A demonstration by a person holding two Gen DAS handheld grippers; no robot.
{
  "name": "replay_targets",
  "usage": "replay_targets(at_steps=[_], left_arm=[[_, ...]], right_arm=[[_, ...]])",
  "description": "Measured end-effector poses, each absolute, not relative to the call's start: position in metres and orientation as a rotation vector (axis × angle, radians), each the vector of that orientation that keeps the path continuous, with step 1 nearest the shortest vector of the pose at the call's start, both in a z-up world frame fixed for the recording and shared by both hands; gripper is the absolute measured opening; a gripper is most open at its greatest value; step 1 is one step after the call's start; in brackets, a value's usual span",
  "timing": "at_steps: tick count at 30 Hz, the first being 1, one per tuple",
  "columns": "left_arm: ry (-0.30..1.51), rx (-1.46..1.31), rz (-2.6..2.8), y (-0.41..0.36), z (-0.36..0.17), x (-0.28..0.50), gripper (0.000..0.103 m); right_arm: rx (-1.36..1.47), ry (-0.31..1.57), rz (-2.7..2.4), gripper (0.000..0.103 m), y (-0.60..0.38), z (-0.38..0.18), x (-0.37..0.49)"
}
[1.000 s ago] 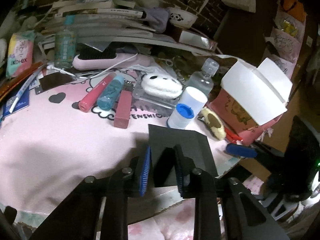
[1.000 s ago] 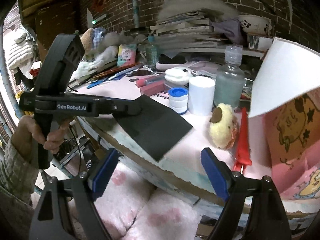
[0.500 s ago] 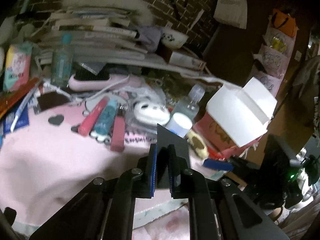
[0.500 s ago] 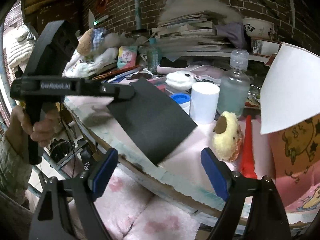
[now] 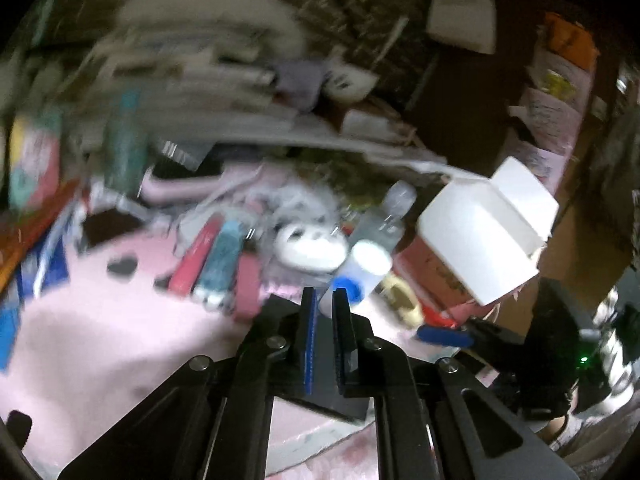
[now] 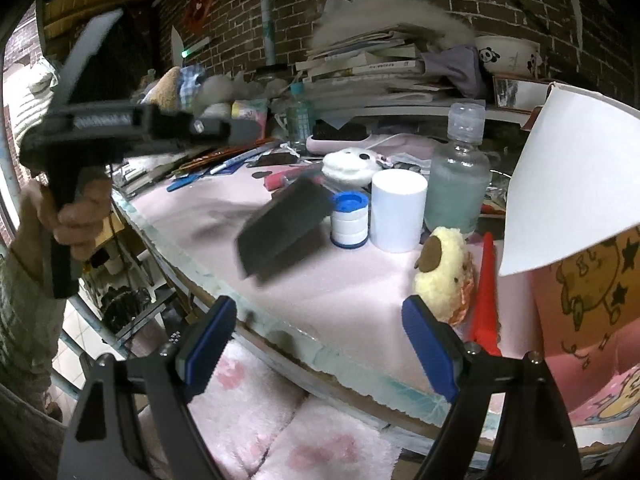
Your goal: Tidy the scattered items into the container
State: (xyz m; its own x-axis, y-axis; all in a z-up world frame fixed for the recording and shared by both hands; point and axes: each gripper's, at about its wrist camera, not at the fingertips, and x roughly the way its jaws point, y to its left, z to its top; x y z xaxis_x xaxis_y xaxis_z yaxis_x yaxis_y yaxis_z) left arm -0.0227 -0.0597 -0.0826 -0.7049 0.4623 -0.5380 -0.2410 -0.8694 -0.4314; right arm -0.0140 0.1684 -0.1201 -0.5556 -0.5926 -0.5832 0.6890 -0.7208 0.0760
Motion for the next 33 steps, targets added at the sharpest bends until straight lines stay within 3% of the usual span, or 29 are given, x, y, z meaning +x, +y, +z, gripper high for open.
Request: replay_targets(at_steps=[2, 4, 6, 17, 24, 33], left_arm=[[-0.52, -0.965, 2.532, -0.063, -0.093, -0.019, 0.014], [-0.56, -1.017, 2.538, -0.064, -0.1, -0.014, 0.057], [-0.614, -1.054, 2.565, -0.064, -0.104, -0.005, 0.069], [-0.677, -1.195, 2.621, -0.024, -0.115, 0.003, 0.074], [-0.71, -1.148, 2.731, -0.012, -0.121, -0.01, 0.076], [-0.569, -1.178, 2.781, 0.0, -0.12, -0.028, 0.076]], right_arm=[[0.773, 0.212, -2.257, 0.083, 0.168, -0.121, -0.013], [0.781, 0.221, -2.253, 0.083, 0.168, -0.123, -0.012], [0.788, 0.229, -2.252, 0.083, 0.168, -0.124, -0.013], [0.788, 0.245, -2.295, 0.083, 0.176, -0.124, 0.0], [0.811, 0.273, -2.362, 0.083, 0.192, -0.13, 0.008], [0.819, 0.221, -2.361, 0.083, 0.2, -0.128, 0.003]])
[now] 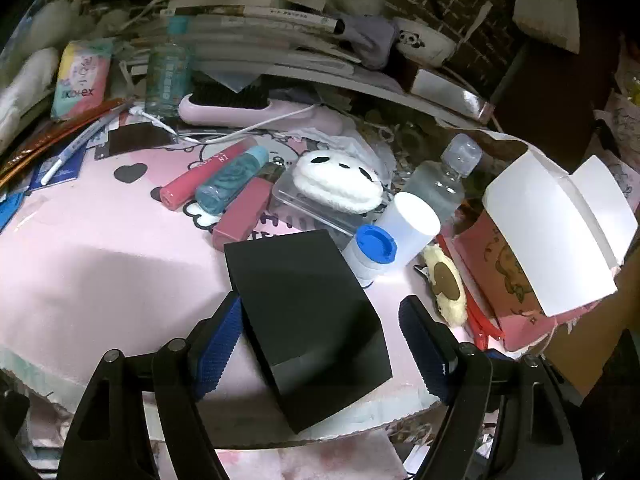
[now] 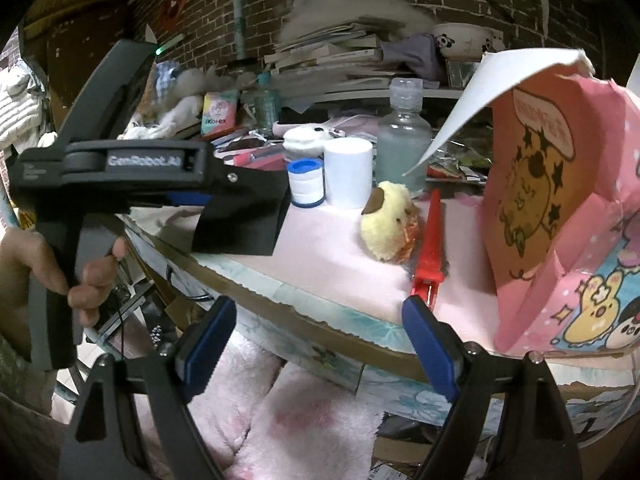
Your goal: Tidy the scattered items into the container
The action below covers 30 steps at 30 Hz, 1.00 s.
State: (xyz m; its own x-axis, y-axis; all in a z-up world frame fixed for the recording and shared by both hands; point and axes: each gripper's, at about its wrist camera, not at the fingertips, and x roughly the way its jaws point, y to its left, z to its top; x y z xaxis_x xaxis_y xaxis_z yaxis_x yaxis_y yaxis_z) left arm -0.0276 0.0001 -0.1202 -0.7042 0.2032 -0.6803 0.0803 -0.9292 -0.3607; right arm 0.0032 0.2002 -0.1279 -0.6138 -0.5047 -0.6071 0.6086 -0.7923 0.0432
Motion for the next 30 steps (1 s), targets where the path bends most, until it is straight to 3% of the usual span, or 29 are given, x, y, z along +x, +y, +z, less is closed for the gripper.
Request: replay_targets(at_steps=[3, 10, 15, 17, 18, 20, 23, 26, 27, 28, 30], left_arm=[[-0.519, -1.181, 2.825, 0.007, -0.121, -0.028, 0.076], [-0.199, -1.117, 2.982, 0.034, -0.13, -0.02, 0.076], [-0.113, -1.084, 3.052, 0.04, -0.133, -0.02, 0.074], [-0.121, -1.074, 3.053, 0.038, -0.133, -0.02, 0.064], [-0.119, -1.061, 3.052, 0.037, -0.131, -0.019, 0.047], [-0.087, -1.053, 3.059, 0.035, -0.128, -0.017, 0.038], [-0.09, -1.066, 3.022, 0.029, -0.125, -0.016, 0.035], [-0.141, -1.078, 2.99, 0.019, -0.122, -0.013, 0.037], [-0.164, -1.083, 2.998, 0.016, -0.121, -0.01, 0.043], [-0.193, -1.081, 3.01, 0.013, -0.12, -0.007, 0.061], [-0.26, -1.074, 3.057, 0.01, -0.118, -0.001, 0.084]], right_arm=[[0.819, 0.224, -2.359, 0.083, 0.201, -0.128, 0.002], [0.821, 0.191, -2.356, 0.083, 0.205, -0.127, 0.002], [0.819, 0.185, -2.357, 0.083, 0.205, -0.128, 0.003], [0.819, 0.185, -2.358, 0.083, 0.205, -0.128, 0.003], [0.819, 0.184, -2.358, 0.083, 0.205, -0.128, 0.003], [0.818, 0.181, -2.36, 0.084, 0.205, -0.128, 0.003], [0.818, 0.173, -2.362, 0.084, 0.205, -0.128, 0.003], [0.818, 0.166, -2.363, 0.084, 0.205, -0.127, 0.003], [0.817, 0.166, -2.364, 0.084, 0.205, -0.127, 0.004], [0.817, 0.166, -2.364, 0.084, 0.205, -0.127, 0.004], [0.817, 0.166, -2.362, 0.084, 0.204, -0.127, 0.003]])
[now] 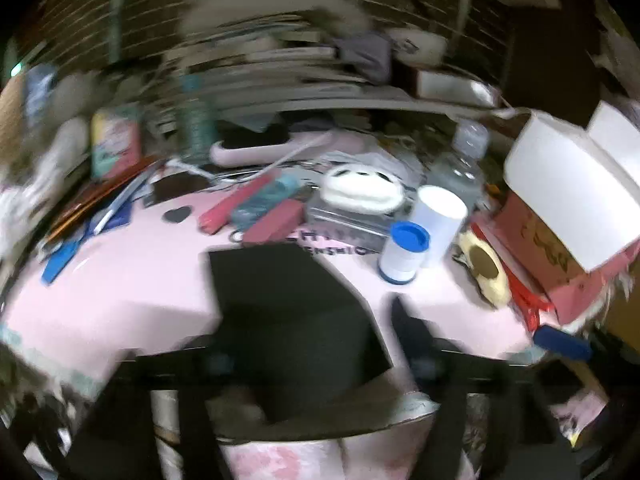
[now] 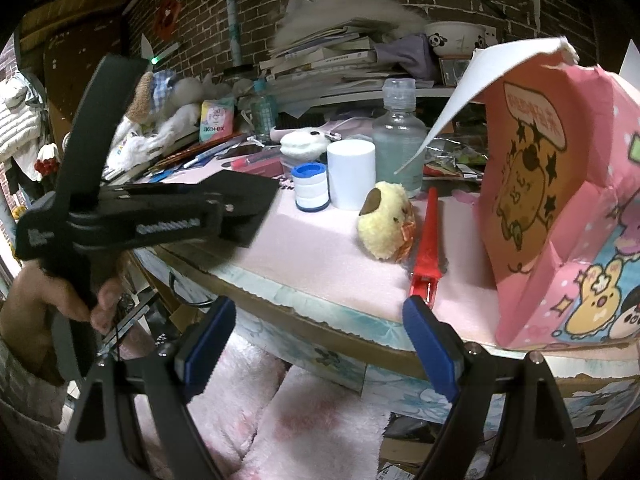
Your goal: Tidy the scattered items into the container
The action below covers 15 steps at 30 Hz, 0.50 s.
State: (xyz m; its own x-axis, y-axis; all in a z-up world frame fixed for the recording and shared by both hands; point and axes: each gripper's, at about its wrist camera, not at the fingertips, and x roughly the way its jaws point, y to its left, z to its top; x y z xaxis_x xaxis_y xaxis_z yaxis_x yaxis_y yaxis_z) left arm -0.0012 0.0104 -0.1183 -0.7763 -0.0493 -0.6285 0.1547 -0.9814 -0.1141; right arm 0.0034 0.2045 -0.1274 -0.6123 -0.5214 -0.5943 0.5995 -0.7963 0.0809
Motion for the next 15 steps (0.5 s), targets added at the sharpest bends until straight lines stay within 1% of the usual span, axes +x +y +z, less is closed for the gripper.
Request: replay_targets(at_steps=[2, 4, 9, 11, 15], left_arm=[[0.261, 0.972, -2.818, 0.015, -0.12, 0.001, 0.084], [0.227, 0.954, -2.78, 0.023, -0.124, 0.0, 0.083], [0.028, 0.716, -2.713, 0.045, -0.119, 0.014, 0.084], [0.03, 0.689, -2.693, 0.042, -0.116, 0.015, 0.084], [0.138, 0.733, -2.711, 0.025, -0.121, 0.009, 0.084]], right_arm=[[0.816, 0.166, -2.362, 0.084, 0.204, -0.128, 0.004], [0.814, 0.164, -2.359, 0.084, 0.203, -0.128, 0.003], [0.811, 0.134, -2.338, 0.084, 0.203, -0.127, 0.001], [0.809, 0.124, -2.333, 0.084, 0.203, -0.127, 0.001], [0.803, 0.117, -2.325, 0.085, 0.204, -0.128, 0.0]])
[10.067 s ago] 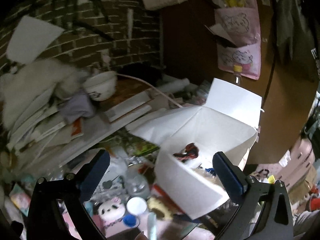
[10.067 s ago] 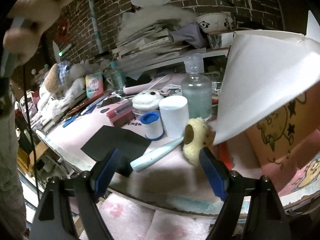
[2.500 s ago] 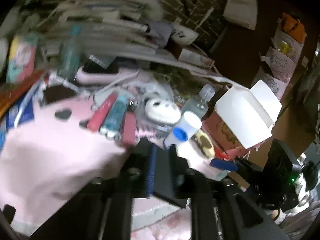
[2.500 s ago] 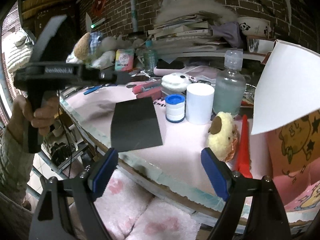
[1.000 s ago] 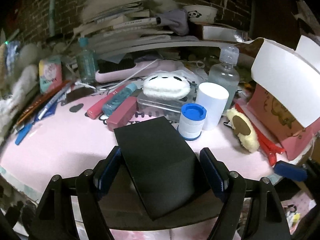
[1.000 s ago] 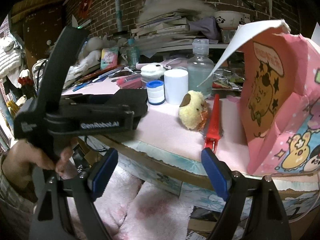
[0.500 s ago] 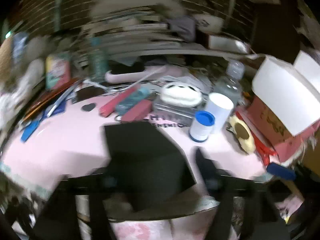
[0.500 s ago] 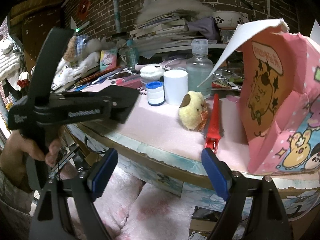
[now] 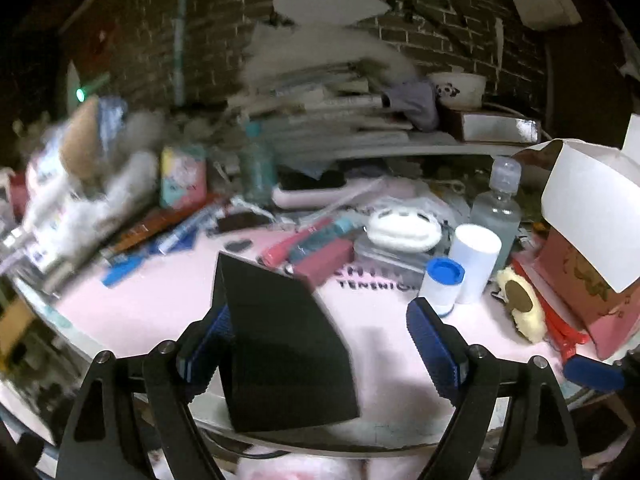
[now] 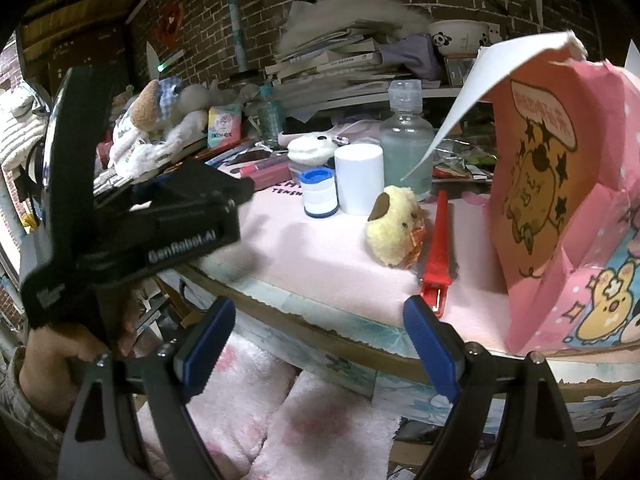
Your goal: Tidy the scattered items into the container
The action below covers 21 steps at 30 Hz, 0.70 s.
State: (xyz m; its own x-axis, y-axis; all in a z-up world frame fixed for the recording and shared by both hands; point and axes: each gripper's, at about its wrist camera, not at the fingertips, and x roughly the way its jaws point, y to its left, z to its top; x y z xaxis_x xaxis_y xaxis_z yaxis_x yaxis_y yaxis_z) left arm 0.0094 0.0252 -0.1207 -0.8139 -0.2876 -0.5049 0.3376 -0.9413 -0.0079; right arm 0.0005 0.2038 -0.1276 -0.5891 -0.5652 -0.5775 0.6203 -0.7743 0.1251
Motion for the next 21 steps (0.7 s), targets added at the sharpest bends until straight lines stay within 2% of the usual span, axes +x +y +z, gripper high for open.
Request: replay_targets(at_steps=[5, 6, 7, 16, 21], left_arm=[[0.156, 0.785, -2.718, 0.017, -0.131, 0.004, 0.082], [0.171, 0.794, -2.722, 0.016, -0.133, 0.004, 0.075], [0.175, 0.804, -2.723, 0.015, -0.135, 0.003, 0.061], [0.196, 0.785, -2.78, 0.015, -0.128, 0.005, 0.059], [0.217, 0.717, -2.839, 0.013, -0.101, 0.007, 0.059]], right_arm=[[0.8, 0.101, -2.312, 0.085, 0.204, -0.128, -0.003], [0.8, 0.095, -2.311, 0.085, 0.205, -0.127, -0.003], [0.8, 0.09, -2.311, 0.085, 0.205, -0.127, -0.004], [0.797, 0.102, -2.318, 0.085, 0.205, -0.128, -0.003], [0.795, 0.105, -2.32, 0.085, 0.204, -0.128, -0.003]])
